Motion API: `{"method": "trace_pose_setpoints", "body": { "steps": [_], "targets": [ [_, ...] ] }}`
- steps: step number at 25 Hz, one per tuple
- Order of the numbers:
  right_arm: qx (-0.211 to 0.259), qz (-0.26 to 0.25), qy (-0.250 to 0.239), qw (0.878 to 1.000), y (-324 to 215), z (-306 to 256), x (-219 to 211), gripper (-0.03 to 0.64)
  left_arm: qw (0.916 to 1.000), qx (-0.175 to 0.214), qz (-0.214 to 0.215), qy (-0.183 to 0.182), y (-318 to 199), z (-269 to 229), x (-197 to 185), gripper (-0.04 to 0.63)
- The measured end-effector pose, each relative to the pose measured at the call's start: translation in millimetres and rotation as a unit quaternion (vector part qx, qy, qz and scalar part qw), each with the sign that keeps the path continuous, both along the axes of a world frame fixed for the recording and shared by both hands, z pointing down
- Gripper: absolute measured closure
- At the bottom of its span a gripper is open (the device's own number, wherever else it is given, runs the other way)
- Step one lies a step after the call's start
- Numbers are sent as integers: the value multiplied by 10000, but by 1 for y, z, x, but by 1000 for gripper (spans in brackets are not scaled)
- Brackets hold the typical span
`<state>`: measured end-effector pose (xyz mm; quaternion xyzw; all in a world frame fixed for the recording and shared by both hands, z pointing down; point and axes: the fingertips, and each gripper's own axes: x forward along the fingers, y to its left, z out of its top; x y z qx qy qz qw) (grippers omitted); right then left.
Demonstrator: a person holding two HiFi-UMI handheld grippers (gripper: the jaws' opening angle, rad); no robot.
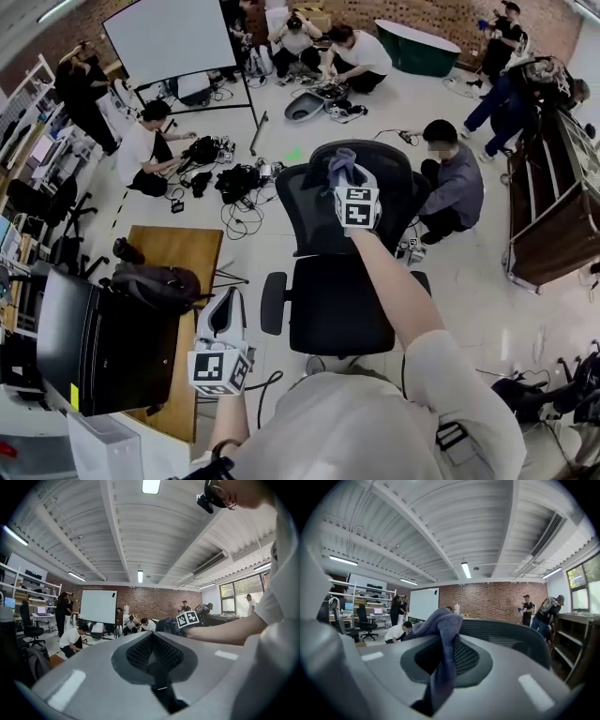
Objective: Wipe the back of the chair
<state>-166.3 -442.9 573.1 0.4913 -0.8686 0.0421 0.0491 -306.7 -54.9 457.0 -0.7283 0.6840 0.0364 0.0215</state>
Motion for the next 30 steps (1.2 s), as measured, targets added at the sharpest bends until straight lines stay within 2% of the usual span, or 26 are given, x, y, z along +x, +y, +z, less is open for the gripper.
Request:
{"method": "trace_pose_setpoints", "body": {
  "steps": [6,8,10,14,18,20,22,24,26,30],
  "targets": [
    [-124,1020,96,9947,-19,11,129,569,9973,47,727,9,-47,4,30,588],
    [-176,1215,145,9923,-21,17,156,569,9949,44,1007,-3,-60,4,41,588],
    [-210,1270,201,9915,-23,24,166,569,9926,3,1216,10,-72,5,52,588],
    [-117,1247,167,9920,1,26,142,568,9891,-3,1468,131,-76,21,52,588],
    [196,828,-104,9963,105,-3,83,568,9904,64,1374,165,-63,25,24,588],
    [297,542,-386,9973,155,-8,70,568,9928,68,1187,128,-58,22,29,588],
    [504,259,-481,9972,177,-10,66,568,9940,88,1091,24,-59,16,48,588],
    [659,-48,-350,9972,178,-12,46,568,9954,53,952,-53,-59,11,57,588],
    [902,-250,-354,9950,154,2,11,568,9972,-4,742,-42,-52,9,47,588],
    [882,-114,-261,9957,76,35,-48,568,9992,-104,379,23,-36,9,11,588]
  ]
}}
